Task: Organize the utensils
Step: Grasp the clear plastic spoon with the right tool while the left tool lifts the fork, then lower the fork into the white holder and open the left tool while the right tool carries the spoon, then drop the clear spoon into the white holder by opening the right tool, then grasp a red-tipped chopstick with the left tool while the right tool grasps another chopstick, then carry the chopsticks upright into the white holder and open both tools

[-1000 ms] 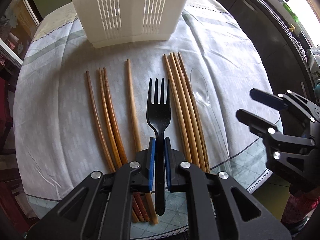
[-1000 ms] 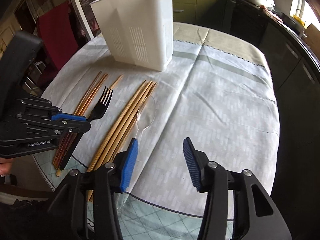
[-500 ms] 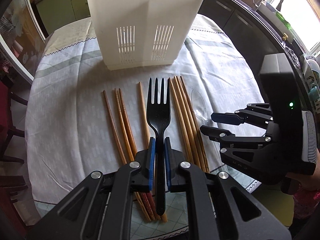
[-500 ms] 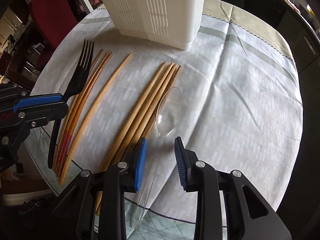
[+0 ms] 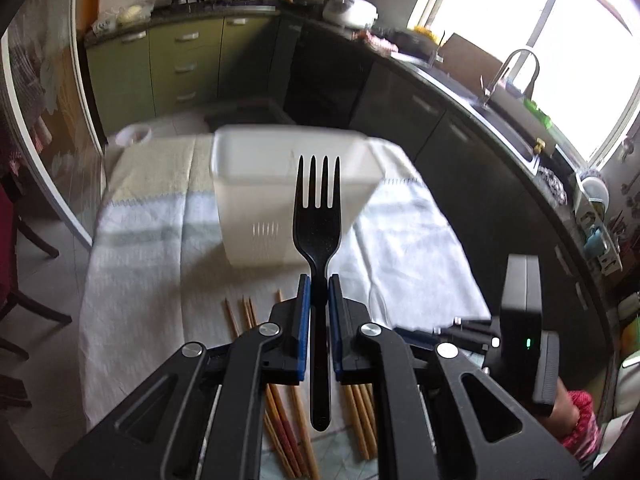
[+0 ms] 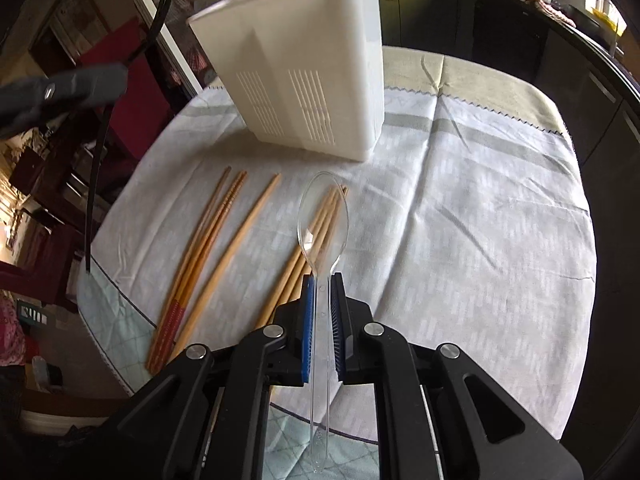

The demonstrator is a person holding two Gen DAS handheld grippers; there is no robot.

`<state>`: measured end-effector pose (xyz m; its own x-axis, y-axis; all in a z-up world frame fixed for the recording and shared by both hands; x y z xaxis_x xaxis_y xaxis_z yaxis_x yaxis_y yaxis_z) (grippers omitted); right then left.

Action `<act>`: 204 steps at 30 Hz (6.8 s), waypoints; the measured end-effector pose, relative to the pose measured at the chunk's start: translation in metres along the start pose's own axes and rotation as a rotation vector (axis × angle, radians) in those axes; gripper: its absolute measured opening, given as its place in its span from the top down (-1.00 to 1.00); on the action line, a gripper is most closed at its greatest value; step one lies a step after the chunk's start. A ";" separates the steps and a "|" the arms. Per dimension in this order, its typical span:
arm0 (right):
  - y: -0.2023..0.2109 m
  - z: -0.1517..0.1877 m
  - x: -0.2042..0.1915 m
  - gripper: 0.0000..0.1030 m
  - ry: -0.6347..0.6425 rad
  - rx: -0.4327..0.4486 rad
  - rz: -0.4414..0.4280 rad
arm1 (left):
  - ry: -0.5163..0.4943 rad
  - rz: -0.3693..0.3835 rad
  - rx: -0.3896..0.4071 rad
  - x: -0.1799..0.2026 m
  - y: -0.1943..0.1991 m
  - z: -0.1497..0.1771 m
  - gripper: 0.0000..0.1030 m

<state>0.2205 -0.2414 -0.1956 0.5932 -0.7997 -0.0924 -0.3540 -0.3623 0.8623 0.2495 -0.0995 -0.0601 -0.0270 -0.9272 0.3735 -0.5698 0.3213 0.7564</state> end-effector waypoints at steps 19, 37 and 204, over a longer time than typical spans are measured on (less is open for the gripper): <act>0.091 -0.029 0.009 0.82 -0.009 0.306 -0.020 | -0.029 0.036 0.445 -0.005 -0.036 -0.108 0.82; 0.149 -0.207 0.041 0.82 -0.079 0.809 0.218 | -0.057 0.031 0.374 -0.028 -0.010 -0.061 0.50; 0.254 -0.174 0.011 0.88 0.025 0.633 0.081 | -0.122 -0.042 0.241 0.025 0.117 -0.088 0.89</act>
<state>0.2633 -0.2585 0.1089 0.5607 -0.8278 -0.0208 -0.7527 -0.5200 0.4039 0.2541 -0.0679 0.0846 -0.0898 -0.9599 0.2655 -0.7513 0.2402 0.6146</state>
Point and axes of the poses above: each gripper's, at about its wrist camera, not at the fingertips, and y roughly against the way its jaws point, x to its right, z to its underside, the point moved 6 cm from there along -y, roughly the way its jaws point, and after that the axes turned 14 degrees about y, right-handed, at the moved point
